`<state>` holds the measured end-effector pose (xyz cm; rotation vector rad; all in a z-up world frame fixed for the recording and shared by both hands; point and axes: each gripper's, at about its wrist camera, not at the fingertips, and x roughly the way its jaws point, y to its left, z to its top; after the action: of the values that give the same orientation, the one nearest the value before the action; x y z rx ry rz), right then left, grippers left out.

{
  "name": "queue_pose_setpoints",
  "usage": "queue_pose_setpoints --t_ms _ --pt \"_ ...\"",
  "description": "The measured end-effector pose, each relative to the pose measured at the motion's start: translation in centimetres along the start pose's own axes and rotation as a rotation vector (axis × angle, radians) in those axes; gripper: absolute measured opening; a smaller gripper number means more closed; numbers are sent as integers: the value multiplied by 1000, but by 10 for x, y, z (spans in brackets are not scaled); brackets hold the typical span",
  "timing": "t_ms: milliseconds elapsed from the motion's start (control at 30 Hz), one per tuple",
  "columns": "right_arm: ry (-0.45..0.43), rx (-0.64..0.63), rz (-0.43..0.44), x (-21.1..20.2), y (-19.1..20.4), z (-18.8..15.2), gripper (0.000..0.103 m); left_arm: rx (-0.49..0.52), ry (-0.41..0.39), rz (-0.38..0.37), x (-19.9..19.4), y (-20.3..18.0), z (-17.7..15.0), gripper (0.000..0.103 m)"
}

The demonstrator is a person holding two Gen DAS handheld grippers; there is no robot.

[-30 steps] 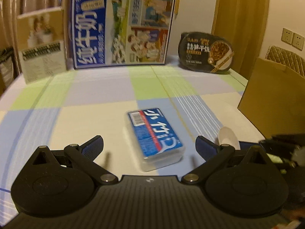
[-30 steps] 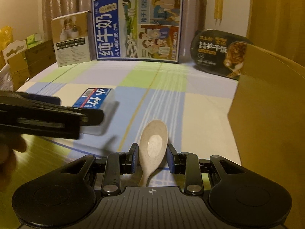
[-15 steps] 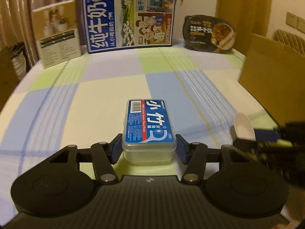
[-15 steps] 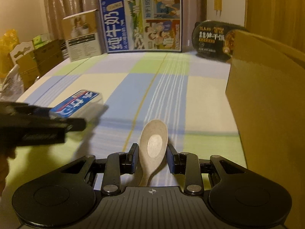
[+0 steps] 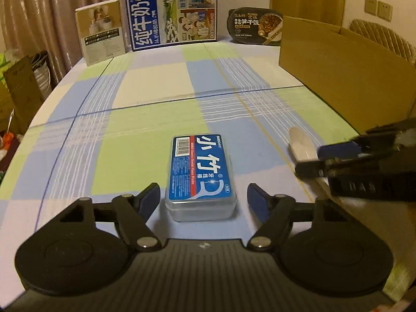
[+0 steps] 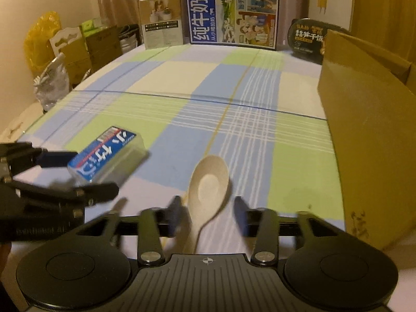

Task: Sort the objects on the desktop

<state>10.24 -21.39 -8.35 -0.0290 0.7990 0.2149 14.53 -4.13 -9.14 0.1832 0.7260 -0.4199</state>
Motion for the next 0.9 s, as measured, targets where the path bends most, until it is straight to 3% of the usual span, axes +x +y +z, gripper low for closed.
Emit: queue_pose_setpoints --t_ms 167,467,533,667,900 --pt "-48 21 -46 -1 6 -5 53 -24 -51 17 -1 8 5 70" --pt "-88 14 -121 22 21 3 52 -93 -48 -3 4 25 4 70" --pt "-93 15 -115 25 21 5 49 -86 -48 -9 6 23 3 70" --pt "-99 11 -114 26 19 6 33 -73 -58 -16 8 20 5 70" --pt "-103 5 -135 22 17 2 32 -51 -65 -16 14 17 7 70"
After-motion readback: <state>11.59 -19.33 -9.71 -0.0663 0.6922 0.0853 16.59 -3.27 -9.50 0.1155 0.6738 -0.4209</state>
